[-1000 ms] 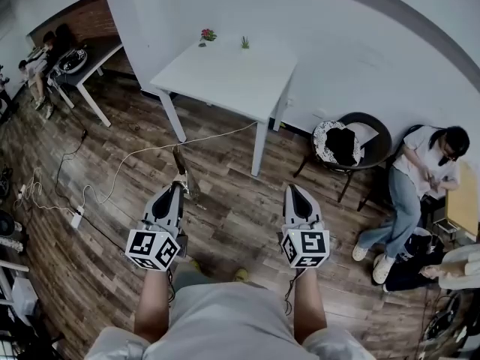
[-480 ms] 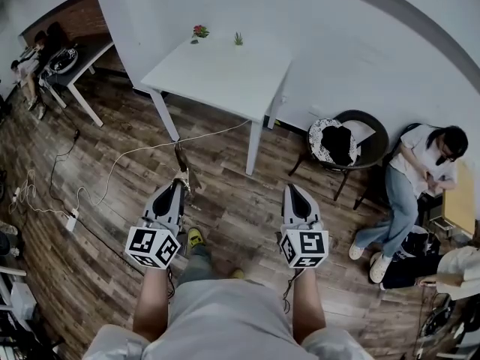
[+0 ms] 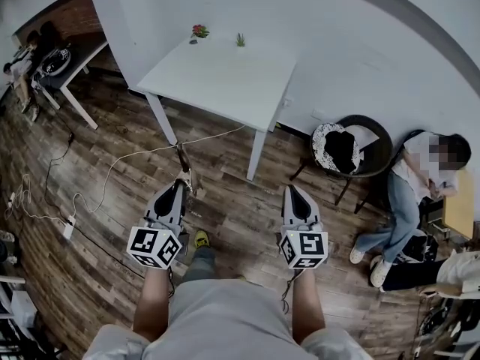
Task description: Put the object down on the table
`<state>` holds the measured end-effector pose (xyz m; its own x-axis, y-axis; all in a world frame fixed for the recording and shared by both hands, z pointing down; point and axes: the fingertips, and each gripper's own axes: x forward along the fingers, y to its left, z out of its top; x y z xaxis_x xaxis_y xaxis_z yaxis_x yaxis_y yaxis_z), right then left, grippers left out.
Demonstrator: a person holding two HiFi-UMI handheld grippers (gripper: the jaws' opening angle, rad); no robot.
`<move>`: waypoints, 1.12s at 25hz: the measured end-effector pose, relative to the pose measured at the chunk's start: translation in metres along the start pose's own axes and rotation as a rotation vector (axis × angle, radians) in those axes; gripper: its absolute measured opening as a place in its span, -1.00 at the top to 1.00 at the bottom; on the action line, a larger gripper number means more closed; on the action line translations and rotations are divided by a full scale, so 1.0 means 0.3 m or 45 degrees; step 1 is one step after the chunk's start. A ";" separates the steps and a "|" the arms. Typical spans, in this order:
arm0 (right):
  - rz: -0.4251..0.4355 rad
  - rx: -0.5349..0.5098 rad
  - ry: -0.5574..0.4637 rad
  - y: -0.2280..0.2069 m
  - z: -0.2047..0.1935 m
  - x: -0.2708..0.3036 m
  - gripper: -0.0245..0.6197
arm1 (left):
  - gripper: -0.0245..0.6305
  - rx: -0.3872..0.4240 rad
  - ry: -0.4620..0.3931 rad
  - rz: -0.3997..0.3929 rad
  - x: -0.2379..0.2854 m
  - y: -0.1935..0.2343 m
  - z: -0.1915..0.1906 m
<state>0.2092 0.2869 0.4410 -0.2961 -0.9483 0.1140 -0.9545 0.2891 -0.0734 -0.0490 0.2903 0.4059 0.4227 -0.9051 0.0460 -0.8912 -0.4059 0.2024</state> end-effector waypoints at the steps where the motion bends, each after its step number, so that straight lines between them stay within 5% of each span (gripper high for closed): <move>1: -0.002 -0.002 0.004 0.008 0.003 0.031 0.90 | 0.86 -0.008 0.000 0.000 0.021 0.029 0.005; 28: -0.086 -0.053 0.013 0.349 0.130 0.807 0.90 | 0.86 -0.086 0.044 -0.153 0.430 0.727 0.146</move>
<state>0.0391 0.0825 0.4223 -0.2310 -0.9646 0.1271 -0.9729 0.2298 -0.0242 -0.1959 0.0795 0.4131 0.5319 -0.8453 0.0509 -0.8213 -0.5004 0.2739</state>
